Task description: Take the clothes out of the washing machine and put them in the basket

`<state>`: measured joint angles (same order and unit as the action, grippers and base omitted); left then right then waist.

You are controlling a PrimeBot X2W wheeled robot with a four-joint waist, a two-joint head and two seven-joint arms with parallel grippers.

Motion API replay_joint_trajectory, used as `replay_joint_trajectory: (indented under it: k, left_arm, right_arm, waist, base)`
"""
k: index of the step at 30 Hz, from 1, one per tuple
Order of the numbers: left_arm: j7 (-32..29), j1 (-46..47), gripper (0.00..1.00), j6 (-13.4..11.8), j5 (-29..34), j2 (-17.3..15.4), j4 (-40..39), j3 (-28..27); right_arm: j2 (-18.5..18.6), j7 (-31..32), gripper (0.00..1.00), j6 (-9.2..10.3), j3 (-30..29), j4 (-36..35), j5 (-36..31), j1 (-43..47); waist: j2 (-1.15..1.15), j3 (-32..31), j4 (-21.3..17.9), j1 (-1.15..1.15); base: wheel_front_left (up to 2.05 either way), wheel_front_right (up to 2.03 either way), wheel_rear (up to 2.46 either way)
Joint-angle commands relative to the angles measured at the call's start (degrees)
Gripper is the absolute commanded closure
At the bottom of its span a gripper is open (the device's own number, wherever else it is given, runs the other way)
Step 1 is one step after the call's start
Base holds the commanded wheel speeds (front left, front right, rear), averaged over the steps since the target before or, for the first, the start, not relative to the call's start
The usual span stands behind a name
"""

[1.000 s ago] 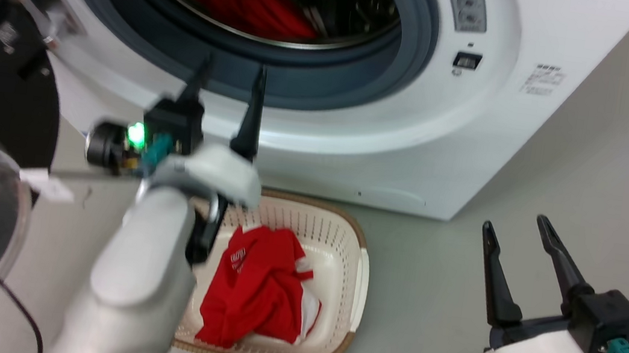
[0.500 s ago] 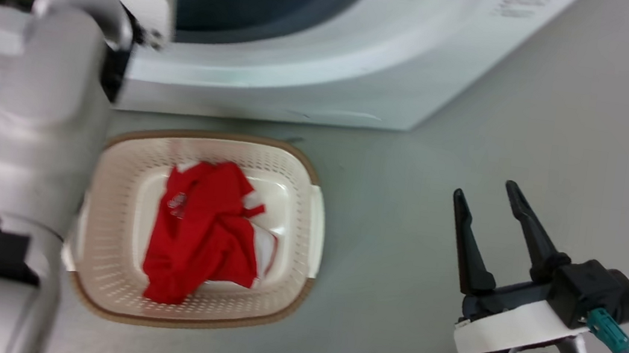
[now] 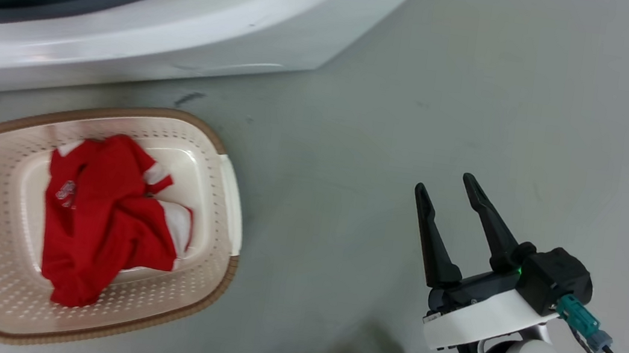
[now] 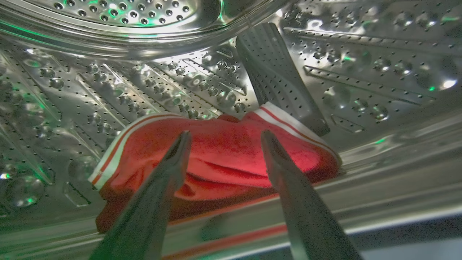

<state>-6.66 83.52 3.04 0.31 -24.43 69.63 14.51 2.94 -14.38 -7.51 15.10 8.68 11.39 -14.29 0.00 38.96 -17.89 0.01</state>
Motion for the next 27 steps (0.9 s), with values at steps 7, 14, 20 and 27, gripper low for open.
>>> replay_joint_trajectory:
  k: [7, 14, 20, 27]
  left_arm:
    - [-11.46, 5.80, 0.00, 1.30, 0.69, -4.22, 2.30, 1.24]
    - [-19.17, 7.65, 0.82, 1.56, 0.42, -5.20, 2.94, 2.09]
    - [-21.69, 6.72, 1.00, 0.40, -0.66, -4.77, 2.71, 1.98]
    - [-15.59, 2.90, 1.00, -2.33, -2.16, -4.27, -0.27, 1.27]
  right_arm:
    - [-0.12, -0.78, 0.00, 0.04, 2.46, 1.50, 2.30, -1.33]
    - [-0.11, -0.83, 0.00, 0.04, 3.97, 0.99, 3.53, -1.55]
    - [-0.11, -0.85, 0.00, 0.04, 4.52, 0.82, 4.18, -1.80]
    - [-0.10, -0.85, 0.00, 0.04, 4.16, 1.72, 3.45, -1.79]
  waist:
    - [0.00, 3.23, -4.40, -0.01]
    - [0.00, 4.16, -5.32, -0.01]
    - [0.00, 4.01, -5.40, -0.01]
    - [0.00, 1.10, -5.10, -0.01]
  base:
    - [0.00, 0.00, 0.00]
    - [0.00, 0.00, 0.00]
    - [0.00, 0.00, 0.00]
    - [0.00, 0.00, 0.00]
